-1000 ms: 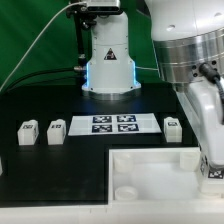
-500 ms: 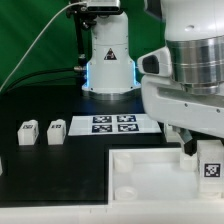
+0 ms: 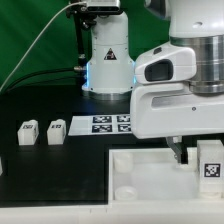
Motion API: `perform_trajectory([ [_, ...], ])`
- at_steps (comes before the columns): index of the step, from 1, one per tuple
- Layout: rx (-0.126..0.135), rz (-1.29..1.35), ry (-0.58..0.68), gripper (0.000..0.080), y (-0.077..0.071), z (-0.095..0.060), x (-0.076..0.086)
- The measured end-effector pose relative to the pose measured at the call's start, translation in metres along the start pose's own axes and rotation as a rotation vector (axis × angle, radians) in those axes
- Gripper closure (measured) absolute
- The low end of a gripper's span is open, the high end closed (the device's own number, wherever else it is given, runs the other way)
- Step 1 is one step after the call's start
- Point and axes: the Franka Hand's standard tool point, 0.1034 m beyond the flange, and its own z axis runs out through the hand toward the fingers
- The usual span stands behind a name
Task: Assemble one leg
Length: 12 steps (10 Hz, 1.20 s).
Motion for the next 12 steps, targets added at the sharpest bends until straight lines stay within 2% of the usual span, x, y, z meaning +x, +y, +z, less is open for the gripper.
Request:
perform_trajectory([
  [1, 0.003, 0.031, -0.001, 0.016, -0.0004, 0.0001, -0.0001],
  [3, 0.002, 0.03, -0.001, 0.0499, 0.0, 0.0, 0.0],
  [5, 0.004, 0.22, -0.001, 0.0499, 0.0019, 0.0, 0.0006],
  [8, 0.0, 0.781, 0.002, 0.0499, -0.0011, 0.0013, -0.0011],
  [10, 0.042, 1.168, -0.004, 0.05, -0.0058, 0.0027, -0.0006],
  [12, 0.081, 1.314, -0.002, 0.05, -0.0034, 0.0029, 0.0002],
])
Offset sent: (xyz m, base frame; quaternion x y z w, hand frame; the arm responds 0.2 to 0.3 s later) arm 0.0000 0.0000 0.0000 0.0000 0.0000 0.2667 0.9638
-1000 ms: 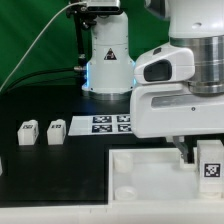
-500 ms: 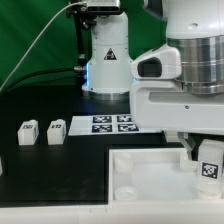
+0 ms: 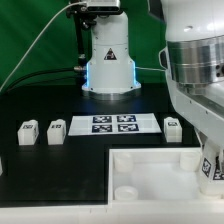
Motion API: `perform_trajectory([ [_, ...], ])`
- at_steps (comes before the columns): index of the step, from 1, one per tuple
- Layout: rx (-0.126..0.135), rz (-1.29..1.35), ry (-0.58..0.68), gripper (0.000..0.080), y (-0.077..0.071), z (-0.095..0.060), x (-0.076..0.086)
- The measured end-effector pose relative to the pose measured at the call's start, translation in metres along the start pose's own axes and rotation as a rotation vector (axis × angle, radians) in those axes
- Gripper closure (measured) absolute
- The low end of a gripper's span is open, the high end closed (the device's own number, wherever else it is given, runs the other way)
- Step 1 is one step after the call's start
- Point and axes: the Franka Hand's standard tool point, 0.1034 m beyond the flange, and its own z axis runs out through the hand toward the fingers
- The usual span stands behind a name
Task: Assemble one leg
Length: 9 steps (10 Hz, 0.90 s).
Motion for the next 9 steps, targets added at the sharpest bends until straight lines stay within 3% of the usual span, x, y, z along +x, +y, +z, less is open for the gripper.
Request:
perform_trajectory([
  [2, -0.002, -0.015, -0.001, 0.05, 0.0005, 0.0006, -0.0006],
  [3, 0.01, -0.066, 0.002, 0.0415, -0.0002, 0.0022, -0.0015],
  [4, 0.029, -0.191, 0.013, 0.028, 0.0011, 0.0059, -0.0029],
  [5, 0.022, -0.371, 0.019, 0.018, 0.0019, 0.0063, -0.0044],
  [9, 0.013, -0.808, 0.027, 0.0151, 0.0019, 0.0063, -0.0011],
])
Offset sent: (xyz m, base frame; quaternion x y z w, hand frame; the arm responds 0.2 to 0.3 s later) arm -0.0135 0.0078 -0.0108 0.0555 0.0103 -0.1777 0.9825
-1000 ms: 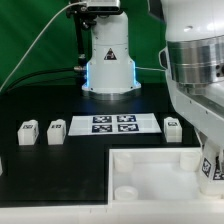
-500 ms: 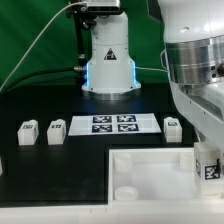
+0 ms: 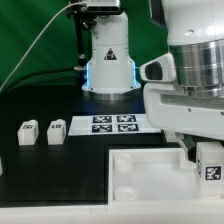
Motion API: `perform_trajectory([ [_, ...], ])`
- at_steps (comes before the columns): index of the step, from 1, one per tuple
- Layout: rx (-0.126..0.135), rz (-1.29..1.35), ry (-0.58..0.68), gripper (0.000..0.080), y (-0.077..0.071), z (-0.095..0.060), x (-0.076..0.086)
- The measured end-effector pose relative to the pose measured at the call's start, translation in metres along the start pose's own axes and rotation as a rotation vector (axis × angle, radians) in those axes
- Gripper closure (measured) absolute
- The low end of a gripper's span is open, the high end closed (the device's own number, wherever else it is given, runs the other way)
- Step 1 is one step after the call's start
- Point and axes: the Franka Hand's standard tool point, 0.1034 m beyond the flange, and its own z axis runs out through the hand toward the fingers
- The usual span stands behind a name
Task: Assemble one leg
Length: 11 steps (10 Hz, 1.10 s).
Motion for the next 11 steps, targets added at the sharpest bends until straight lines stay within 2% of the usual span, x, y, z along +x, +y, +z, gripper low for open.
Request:
perform_trajectory([
  [2, -0.062, -0.375, -0.012, 0.0151, -0.001, -0.009, 0.005],
  [4, -0.083, -0.638, 0.008, 0.0151, -0.006, -0.012, 0.009],
  [5, -0.076, -0.566, 0.007, 0.0151, -0.006, -0.011, 0.007],
  [6, -0.077, -0.577, 0.007, 0.0264, -0.006, -0.011, 0.008],
  [7, -0.071, -0.502, 0.007, 0.0264, -0.007, -0.011, 0.007],
  [8, -0.065, -0.376, 0.008, 0.04, -0.007, -0.011, 0.006],
  [9, -0.066, -0.286, 0.013, 0.0487, -0.006, -0.011, 0.008],
  [11, -0.051, -0.038, 0.012, 0.0487, -0.003, -0.012, 0.012],
])
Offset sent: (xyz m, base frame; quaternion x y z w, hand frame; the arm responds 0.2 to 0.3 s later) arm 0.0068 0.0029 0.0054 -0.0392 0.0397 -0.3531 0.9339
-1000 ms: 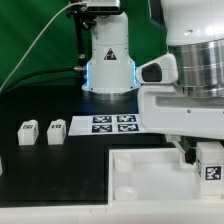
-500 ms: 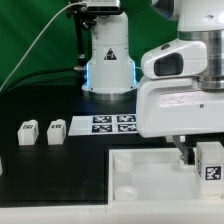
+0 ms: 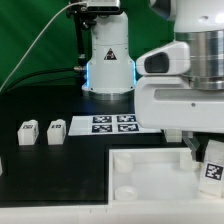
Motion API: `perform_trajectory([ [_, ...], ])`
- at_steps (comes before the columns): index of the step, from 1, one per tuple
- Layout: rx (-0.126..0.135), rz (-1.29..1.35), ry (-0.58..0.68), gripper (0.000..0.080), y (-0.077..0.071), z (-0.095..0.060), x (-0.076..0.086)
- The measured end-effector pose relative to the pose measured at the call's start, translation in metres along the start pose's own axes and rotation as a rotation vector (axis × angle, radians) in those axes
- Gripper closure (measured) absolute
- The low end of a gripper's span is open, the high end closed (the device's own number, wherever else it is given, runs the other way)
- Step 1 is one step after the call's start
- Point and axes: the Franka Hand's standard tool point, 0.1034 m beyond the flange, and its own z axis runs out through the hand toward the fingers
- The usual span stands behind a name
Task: Assemble one leg
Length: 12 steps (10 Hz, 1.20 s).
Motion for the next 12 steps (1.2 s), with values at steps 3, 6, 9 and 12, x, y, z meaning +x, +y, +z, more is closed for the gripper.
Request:
perform_trajectory([
  [3, 0.017, 0.516, -0.022, 0.0487, 0.005, 0.001, 0.003],
  [6, 0.049, 0.864, -0.036, 0.0487, 0.011, 0.002, 0.004],
  [9, 0.051, 0.8, -0.032, 0.0477, 0.012, 0.002, 0.004],
  [12, 0.044, 0.373, -0.002, 0.0182, 0.006, 0.003, -0.003],
])
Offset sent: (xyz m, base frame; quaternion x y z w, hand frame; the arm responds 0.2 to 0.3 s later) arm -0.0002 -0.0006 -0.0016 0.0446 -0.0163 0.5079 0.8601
